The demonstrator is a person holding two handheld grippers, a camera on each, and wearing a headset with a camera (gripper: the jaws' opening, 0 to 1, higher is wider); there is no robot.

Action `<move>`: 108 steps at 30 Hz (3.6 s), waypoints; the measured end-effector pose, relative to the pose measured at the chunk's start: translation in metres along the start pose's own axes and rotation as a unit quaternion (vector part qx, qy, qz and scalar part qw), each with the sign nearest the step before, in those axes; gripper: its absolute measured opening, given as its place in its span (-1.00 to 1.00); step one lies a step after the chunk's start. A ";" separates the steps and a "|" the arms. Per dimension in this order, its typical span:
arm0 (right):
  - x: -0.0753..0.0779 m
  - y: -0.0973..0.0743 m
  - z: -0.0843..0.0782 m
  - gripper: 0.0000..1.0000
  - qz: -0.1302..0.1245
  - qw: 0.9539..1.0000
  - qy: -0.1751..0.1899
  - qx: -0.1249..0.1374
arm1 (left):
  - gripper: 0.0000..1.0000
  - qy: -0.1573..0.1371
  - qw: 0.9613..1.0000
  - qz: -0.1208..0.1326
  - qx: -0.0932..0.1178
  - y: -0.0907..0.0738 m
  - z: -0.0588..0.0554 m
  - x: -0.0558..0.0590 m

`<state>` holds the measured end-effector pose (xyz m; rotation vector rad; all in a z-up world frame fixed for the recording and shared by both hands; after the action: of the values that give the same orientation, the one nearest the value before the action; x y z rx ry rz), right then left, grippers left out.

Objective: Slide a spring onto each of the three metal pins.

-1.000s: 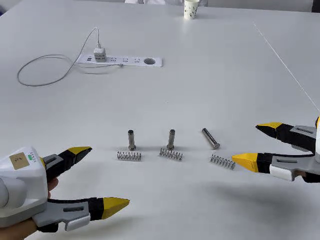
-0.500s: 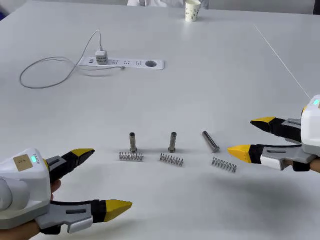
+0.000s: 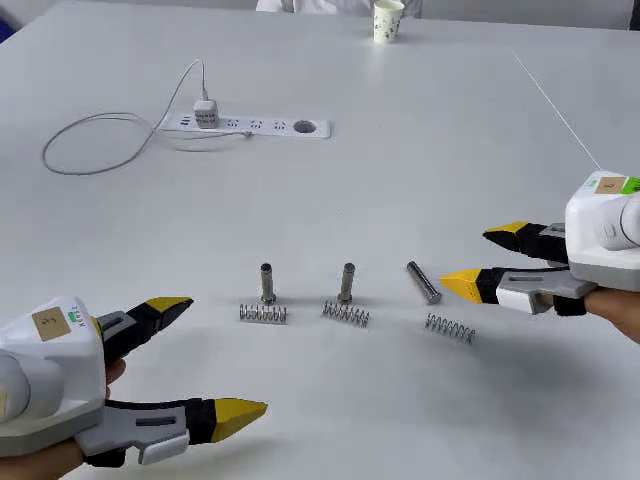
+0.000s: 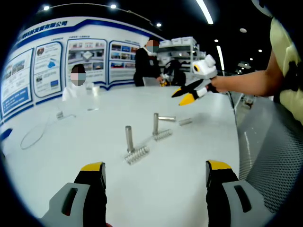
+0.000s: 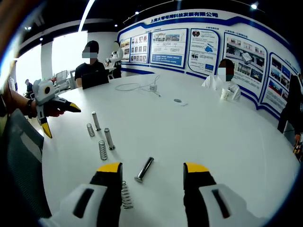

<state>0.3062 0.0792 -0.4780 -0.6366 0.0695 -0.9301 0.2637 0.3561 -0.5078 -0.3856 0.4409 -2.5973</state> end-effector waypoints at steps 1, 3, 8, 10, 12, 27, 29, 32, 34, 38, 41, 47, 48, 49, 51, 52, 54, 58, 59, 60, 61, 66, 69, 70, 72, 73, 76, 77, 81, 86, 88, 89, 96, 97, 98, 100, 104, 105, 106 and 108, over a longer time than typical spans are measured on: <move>0.000 0.001 0.001 0.04 0.000 1.000 -0.001 -0.001 | 0.76 0.000 1.000 0.000 0.000 0.000 0.000 0.000; 0.001 0.004 0.002 0.03 0.000 1.000 0.001 -0.002 | 0.76 0.000 1.000 0.001 0.001 0.000 0.000 0.000; 0.002 0.009 0.003 -0.01 -0.002 1.000 0.002 -0.009 | 0.76 -0.002 1.000 0.002 0.001 -0.001 -0.002 0.000; 0.003 0.011 0.003 -0.04 -0.004 1.000 0.003 -0.013 | 0.76 -0.003 1.000 0.001 0.000 -0.001 -0.002 0.000; 0.004 0.013 0.004 -0.06 -0.004 1.000 0.005 -0.015 | 0.76 -0.003 1.000 0.001 0.001 0.000 -0.002 0.000; 0.000 0.036 0.002 -0.21 -0.005 0.999 0.004 -0.042 | 0.75 -0.005 1.000 0.000 0.002 0.001 -0.002 0.000; -0.001 0.039 0.002 -0.24 -0.004 0.999 0.009 -0.045 | 0.75 -0.005 1.000 0.001 0.003 0.001 -0.002 0.000; -0.001 0.042 0.000 -0.26 -0.005 0.999 0.013 -0.048 | 0.75 -0.005 1.000 0.002 0.003 0.000 -0.002 -0.001; -0.002 0.044 -0.001 -0.28 -0.004 0.999 0.016 -0.052 | 0.74 -0.006 1.000 0.002 0.002 0.000 -0.003 -0.001; -0.002 0.047 -0.004 -0.33 -0.008 0.998 0.020 -0.060 | 0.74 -0.007 1.000 0.002 0.002 0.001 -0.004 0.000; -0.003 0.051 -0.006 -0.36 -0.009 0.998 0.023 -0.066 | 0.74 -0.007 1.000 0.000 0.001 0.002 -0.004 0.001; -0.005 0.058 -0.009 -0.42 -0.019 0.996 0.032 -0.077 | 0.73 -0.007 1.000 -0.001 0.002 0.004 -0.003 0.001; -0.004 0.059 -0.009 -0.43 -0.020 0.996 0.035 -0.078 | 0.73 -0.007 1.000 -0.001 0.002 0.004 -0.003 0.001; -0.004 0.060 -0.009 -0.44 -0.023 0.996 0.040 -0.080 | 0.73 -0.008 1.000 -0.001 0.002 0.004 -0.004 0.001; -0.004 0.061 -0.011 -0.44 -0.024 0.995 0.043 -0.083 | 0.73 -0.008 1.000 -0.001 0.001 0.004 -0.004 0.001; -0.005 0.063 -0.011 -0.44 -0.023 0.995 0.048 -0.086 | 0.73 -0.009 1.000 -0.001 0.000 0.004 -0.005 0.001; -0.005 0.064 -0.012 -0.46 -0.027 0.995 0.046 -0.090 | 0.73 -0.009 1.000 -0.001 -0.001 0.004 -0.006 0.001; -0.006 0.066 -0.013 -0.50 -0.031 0.994 0.047 -0.095 | 0.72 -0.010 1.000 -0.001 -0.001 0.003 -0.006 0.001; -0.006 0.066 -0.013 -0.51 -0.032 0.994 0.050 -0.097 | 0.72 -0.010 1.000 -0.001 -0.001 0.003 -0.006 0.001; -0.006 0.067 -0.013 -0.52 -0.033 0.993 0.051 -0.098 | 0.72 -0.010 1.000 -0.001 -0.001 0.003 -0.006 0.001; -0.007 0.067 -0.014 -0.54 -0.033 0.993 0.052 -0.099 | 0.72 -0.009 1.000 -0.001 -0.001 0.003 -0.006 0.001; -0.009 0.068 -0.015 -0.57 -0.032 0.992 0.058 -0.106 | 0.72 -0.009 1.000 -0.001 -0.002 0.004 -0.006 0.001; -0.009 0.070 -0.016 -0.60 -0.032 0.991 0.061 -0.110 | 0.72 -0.009 1.000 -0.002 -0.002 0.004 -0.005 0.002; -0.009 0.070 -0.016 -0.61 -0.033 0.991 0.062 -0.112 | 0.72 -0.009 1.000 -0.002 -0.003 0.004 -0.006 0.002; -0.009 0.071 -0.016 -0.62 -0.034 0.991 0.062 -0.114 | 0.72 -0.010 1.000 -0.003 -0.003 0.004 -0.006 0.002; -0.009 0.071 -0.017 -0.63 -0.035 0.991 0.063 -0.116 | 0.72 -0.010 1.000 -0.003 -0.003 0.004 -0.006 0.002; -0.009 0.072 -0.018 -0.66 -0.036 0.990 0.066 -0.122 | 0.71 -0.010 1.000 -0.003 -0.003 0.003 -0.006 0.002; -0.009 0.072 -0.018 -0.66 -0.037 0.990 0.067 -0.122 | 0.72 -0.011 1.000 -0.003 -0.002 0.003 -0.006 0.002; -0.009 0.074 -0.018 -0.68 -0.037 0.989 0.070 -0.125 | 0.71 -0.011 1.000 -0.003 -0.003 0.003 -0.006 0.002; -0.010 0.076 -0.019 -0.73 -0.038 0.988 0.074 -0.131 | 0.71 -0.012 1.000 -0.003 -0.002 0.004 -0.007 0.001; -0.009 0.077 -0.019 -0.74 -0.038 0.988 0.076 -0.132 | 0.71 -0.012 1.000 -0.003 -0.001 0.003 -0.007 0.000; -0.008 0.077 -0.019 -0.74 -0.039 0.987 0.077 -0.133 | 0.71 -0.012 1.000 -0.002 -0.001 0.003 -0.007 0.000; -0.009 0.078 -0.023 -0.78 -0.040 0.986 0.085 -0.141 | 0.71 -0.014 1.000 0.000 -0.001 0.002 -0.008 -0.001; -0.009 0.078 -0.023 -0.78 -0.041 0.986 0.084 -0.142 | 0.71 -0.014 1.000 0.000 -0.001 0.002 -0.008 -0.001; -0.009 0.078 -0.023 -0.78 -0.041 0.986 0.085 -0.141 | 0.71 -0.014 1.000 0.000 -0.001 0.002 -0.008 -0.001; -0.010 0.078 -0.022 -0.78 -0.041 0.985 0.087 -0.141 | 0.71 -0.015 1.000 0.000 -0.001 0.002 -0.008 -0.002; -0.009 0.079 -0.022 -0.79 -0.040 0.985 0.091 -0.142 | 0.71 -0.015 1.000 0.001 -0.001 0.002 -0.008 -0.002; -0.009 0.079 -0.022 -0.79 -0.040 0.985 0.092 -0.143 | 0.71 -0.015 1.000 0.001 -0.001 0.003 -0.008 -0.002; -0.009 0.079 -0.022 -0.79 -0.040 0.985 0.093 -0.143 | 0.71 -0.015 1.000 0.001 -0.001 0.003 -0.008 -0.002; -0.010 0.079 -0.022 -0.79 -0.040 0.984 0.098 -0.142 | 0.71 -0.015 1.000 0.001 -0.001 0.003 -0.008 -0.002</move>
<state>0.3501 0.1097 -0.5404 -0.8129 0.3605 -1.0686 0.2637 0.3565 -0.5162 -0.4247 0.4320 -2.5854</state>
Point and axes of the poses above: the centre of the closed fingertips' face, and the gripper's own axes: y roughly forward along the fingers, x roughly to its right, z roughly out of its top, the point moved 3 cm from there along -y, roughly backward along the fingers, and after that the axes turned 9 degrees about -y, right-handed, at the moved point
